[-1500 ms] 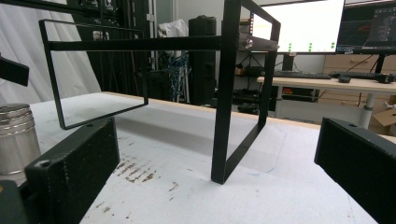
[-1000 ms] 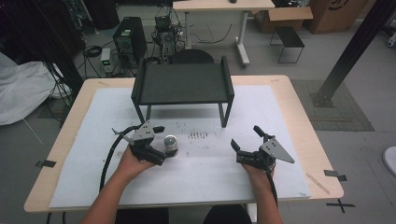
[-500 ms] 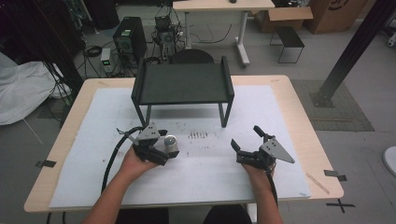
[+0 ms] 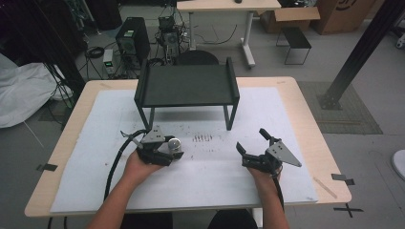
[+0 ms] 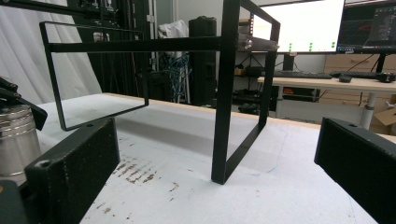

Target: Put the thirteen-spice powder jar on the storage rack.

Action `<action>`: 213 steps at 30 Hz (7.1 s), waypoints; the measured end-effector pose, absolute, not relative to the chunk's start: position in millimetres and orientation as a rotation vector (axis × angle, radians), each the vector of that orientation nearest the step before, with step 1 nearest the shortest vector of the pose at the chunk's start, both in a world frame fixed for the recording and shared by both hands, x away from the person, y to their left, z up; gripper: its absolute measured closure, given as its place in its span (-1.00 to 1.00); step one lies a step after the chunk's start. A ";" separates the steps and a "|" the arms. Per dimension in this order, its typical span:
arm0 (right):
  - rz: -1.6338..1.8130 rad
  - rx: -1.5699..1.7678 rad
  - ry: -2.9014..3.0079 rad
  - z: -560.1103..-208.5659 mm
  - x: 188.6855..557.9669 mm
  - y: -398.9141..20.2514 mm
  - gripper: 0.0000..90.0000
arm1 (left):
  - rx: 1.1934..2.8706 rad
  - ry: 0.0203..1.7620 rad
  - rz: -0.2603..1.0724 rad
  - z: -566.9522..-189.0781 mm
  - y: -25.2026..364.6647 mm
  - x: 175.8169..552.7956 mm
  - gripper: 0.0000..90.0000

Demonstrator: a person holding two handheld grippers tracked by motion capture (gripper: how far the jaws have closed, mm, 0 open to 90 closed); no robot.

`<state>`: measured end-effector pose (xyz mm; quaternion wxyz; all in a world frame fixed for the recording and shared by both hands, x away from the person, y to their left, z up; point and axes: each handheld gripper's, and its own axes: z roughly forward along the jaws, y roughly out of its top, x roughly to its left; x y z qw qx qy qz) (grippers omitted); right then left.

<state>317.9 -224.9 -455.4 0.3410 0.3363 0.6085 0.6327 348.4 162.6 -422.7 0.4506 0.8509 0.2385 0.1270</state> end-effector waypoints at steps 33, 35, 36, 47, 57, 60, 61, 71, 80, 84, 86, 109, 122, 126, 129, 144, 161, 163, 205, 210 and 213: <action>1.648 0.876 1.583 -455.4 318.0 -225.0 -1.00 | 2.116 0.588 0.303 -420.7 166.1 348.0 0.08; 1.648 0.876 1.583 -455.4 318.0 -225.0 -1.00 | 2.119 0.583 0.300 -420.0 166.1 347.1 0.09; 1.648 0.877 1.583 -455.4 318.0 -225.0 -1.00 | 2.123 0.573 0.305 -419.1 166.6 346.3 0.09; 1.646 0.876 1.585 -455.3 318.2 -224.9 -1.00 | 2.089 0.577 0.297 -400.5 177.1 341.5 0.09; 1.645 0.876 1.586 -455.4 318.0 -224.7 -1.00 | 2.070 0.571 0.288 -375.0 184.8 338.6 0.09; 1.643 0.873 1.587 -455.3 318.0 -224.5 -1.00 | 2.073 0.573 0.281 -368.3 186.1 338.8 0.09; 1.643 0.873 1.587 -455.3 318.0 -224.5 -1.00 | 2.072 0.575 0.278 -365.6 186.5 338.9 0.09; 1.644 0.874 1.588 -455.3 318.1 -224.6 -1.00 | 2.073 0.579 0.277 -342.6 190.8 343.0 0.09; 1.646 0.875 1.586 -455.3 318.1 -224.7 -1.00 | 2.069 0.563 0.289 -316.3 190.3 349.7 0.09; 1.646 0.875 1.586 -455.3 318.2 -224.7 -1.00 | 2.072 0.563 0.294 -306.3 188.4 353.7 0.09; 1.646 0.875 1.586 -455.3 318.2 -224.7 -1.00 | 2.073 0.558 0.300 -300.0 186.2 356.7 0.09; 1.649 0.878 1.585 -455.3 318.4 -225.2 -1.00 | 2.068 0.598 0.346 -264.2 175.8 395.4 0.09; 1.652 0.881 1.585 -455.3 318.4 -225.3 -1.00 | 2.027 0.649 0.360 -254.3 162.8 422.3 0.09; 1.651 0.880 1.585 -455.3 318.4 -225.3 -1.00 | 2.037 0.666 0.373 -254.4 159.6 428.9 0.09; 1.652 0.881 1.585 -455.3 318.3 -225.3 -1.00 | 2.035 0.688 0.381 -255.1 158.2 434.4 0.09; 1.653 0.881 1.583 -455.4 318.4 -225.6 -1.00 | 2.023 0.795 0.416 -268.3 153.6 453.3 0.09; 1.657 0.882 1.581 -455.4 318.4 -226.0 -1.00 | 2.027 0.853 0.432 -274.5 151.9 459.7 0.09; 1.657 0.882 1.581 -455.4 318.4 -226.0 -1.00 | 2.023 0.856 0.433 -274.8 152.4 459.8 0.09; 1.651 0.873 1.583 -455.5 318.0 -225.3 -1.00 | 1.890 0.817 0.489 -247.6 166.2 429.1 -0.41; 1.651 0.874 1.583 -455.4 318.0 -225.1 -1.00 | 1.837 0.819 0.490 -246.2 177.8 420.7 -0.47; 1.650 0.874 1.584 -455.4 317.9 -225.1 -1.00 | 1.821 0.821 0.489 -246.7 182.1 417.6 -0.51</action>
